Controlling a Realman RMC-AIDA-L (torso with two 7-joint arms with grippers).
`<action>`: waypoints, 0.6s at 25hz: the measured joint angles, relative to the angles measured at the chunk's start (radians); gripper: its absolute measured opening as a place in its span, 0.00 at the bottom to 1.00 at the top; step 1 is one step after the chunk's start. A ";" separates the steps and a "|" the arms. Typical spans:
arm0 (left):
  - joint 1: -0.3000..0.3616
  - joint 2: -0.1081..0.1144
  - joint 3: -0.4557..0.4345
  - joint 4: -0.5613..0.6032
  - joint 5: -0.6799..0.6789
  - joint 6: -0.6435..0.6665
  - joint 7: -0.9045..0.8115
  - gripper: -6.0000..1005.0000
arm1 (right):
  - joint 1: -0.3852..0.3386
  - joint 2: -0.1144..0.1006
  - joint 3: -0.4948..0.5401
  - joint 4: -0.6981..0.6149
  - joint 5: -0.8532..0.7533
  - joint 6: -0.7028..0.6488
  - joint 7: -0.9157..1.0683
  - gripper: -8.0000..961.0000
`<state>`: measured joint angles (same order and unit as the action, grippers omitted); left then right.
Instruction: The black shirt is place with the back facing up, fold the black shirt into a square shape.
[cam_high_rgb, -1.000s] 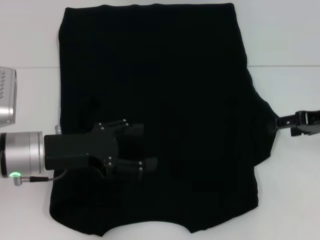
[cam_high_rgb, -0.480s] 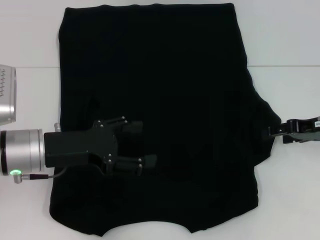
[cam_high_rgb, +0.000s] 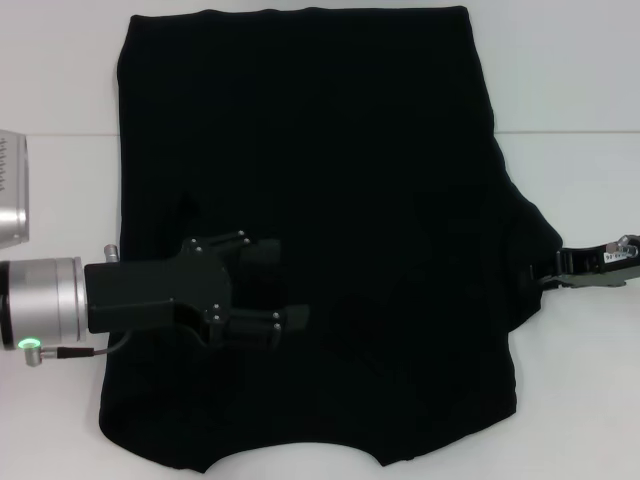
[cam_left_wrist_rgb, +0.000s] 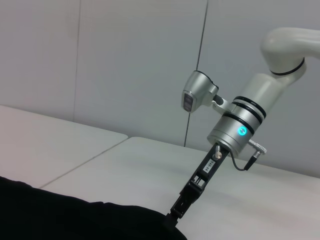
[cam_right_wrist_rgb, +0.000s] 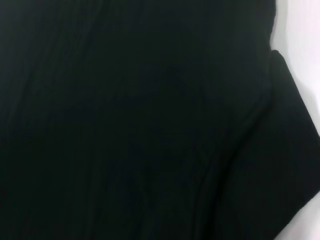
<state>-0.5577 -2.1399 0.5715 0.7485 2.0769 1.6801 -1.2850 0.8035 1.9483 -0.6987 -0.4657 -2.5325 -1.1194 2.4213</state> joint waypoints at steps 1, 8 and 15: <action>0.000 0.000 0.001 0.000 0.000 -0.001 0.000 0.93 | 0.000 0.000 0.000 0.001 0.000 0.003 0.000 0.61; 0.000 0.000 -0.001 0.000 0.000 -0.002 -0.002 0.93 | -0.001 0.004 -0.001 0.001 0.000 0.013 -0.004 0.36; 0.000 0.001 -0.002 0.000 0.000 0.000 -0.010 0.93 | -0.032 -0.001 0.005 -0.040 0.004 0.020 -0.008 0.04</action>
<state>-0.5573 -2.1385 0.5692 0.7486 2.0768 1.6802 -1.2952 0.7713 1.9473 -0.6935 -0.5057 -2.5284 -1.0989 2.4134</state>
